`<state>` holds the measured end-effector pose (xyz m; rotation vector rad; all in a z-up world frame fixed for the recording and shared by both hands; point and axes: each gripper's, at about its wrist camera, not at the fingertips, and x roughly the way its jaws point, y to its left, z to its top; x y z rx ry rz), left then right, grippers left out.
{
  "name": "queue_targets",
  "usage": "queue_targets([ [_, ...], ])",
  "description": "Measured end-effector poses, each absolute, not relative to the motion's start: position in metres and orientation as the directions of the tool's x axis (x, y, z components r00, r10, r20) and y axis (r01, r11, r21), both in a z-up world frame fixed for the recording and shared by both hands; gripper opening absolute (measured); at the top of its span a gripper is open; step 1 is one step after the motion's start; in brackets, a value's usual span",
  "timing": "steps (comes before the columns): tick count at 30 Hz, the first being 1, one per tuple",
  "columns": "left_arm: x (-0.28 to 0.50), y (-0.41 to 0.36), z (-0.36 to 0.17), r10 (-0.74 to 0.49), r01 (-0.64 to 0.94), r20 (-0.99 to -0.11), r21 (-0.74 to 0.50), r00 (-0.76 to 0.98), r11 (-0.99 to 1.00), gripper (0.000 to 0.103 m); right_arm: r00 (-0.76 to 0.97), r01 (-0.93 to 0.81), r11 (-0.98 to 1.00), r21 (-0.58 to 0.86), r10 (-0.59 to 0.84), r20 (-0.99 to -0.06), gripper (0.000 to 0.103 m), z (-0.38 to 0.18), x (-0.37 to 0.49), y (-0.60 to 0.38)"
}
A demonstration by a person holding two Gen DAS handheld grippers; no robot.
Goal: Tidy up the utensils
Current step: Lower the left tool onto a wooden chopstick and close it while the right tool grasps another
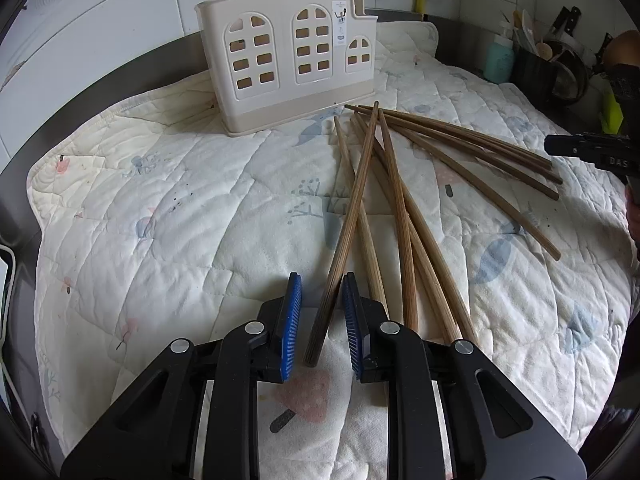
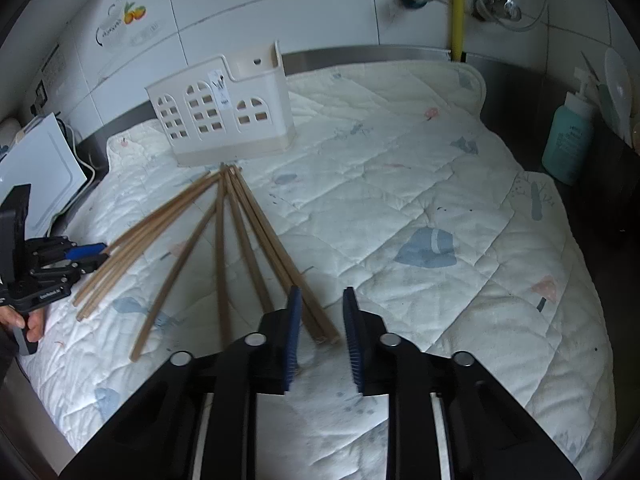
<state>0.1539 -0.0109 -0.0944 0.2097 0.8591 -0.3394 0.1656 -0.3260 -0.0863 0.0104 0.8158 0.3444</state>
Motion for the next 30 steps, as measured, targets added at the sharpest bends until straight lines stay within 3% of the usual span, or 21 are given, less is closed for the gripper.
queue_targets([
  [3,0.155,-0.012,-0.094,-0.203,0.373,-0.770,0.049,0.605,0.927,0.022,0.615,-0.311,0.940,0.138,0.310,-0.725,0.011,-0.092,0.171,-0.325],
  [11,0.154,-0.017,-0.094,-0.172,0.369,-0.769,0.089,0.616,0.925,0.023,0.593,-0.379,0.922,0.079,0.308,-0.744,0.011,-0.095,0.177,-0.314],
  [30,0.151,-0.013,-0.093,-0.189,0.347,-0.771,0.044,0.609,0.937,0.023,0.530,-0.543,0.840,0.002,0.344,-0.775,0.009,-0.095,0.179,-0.315],
])
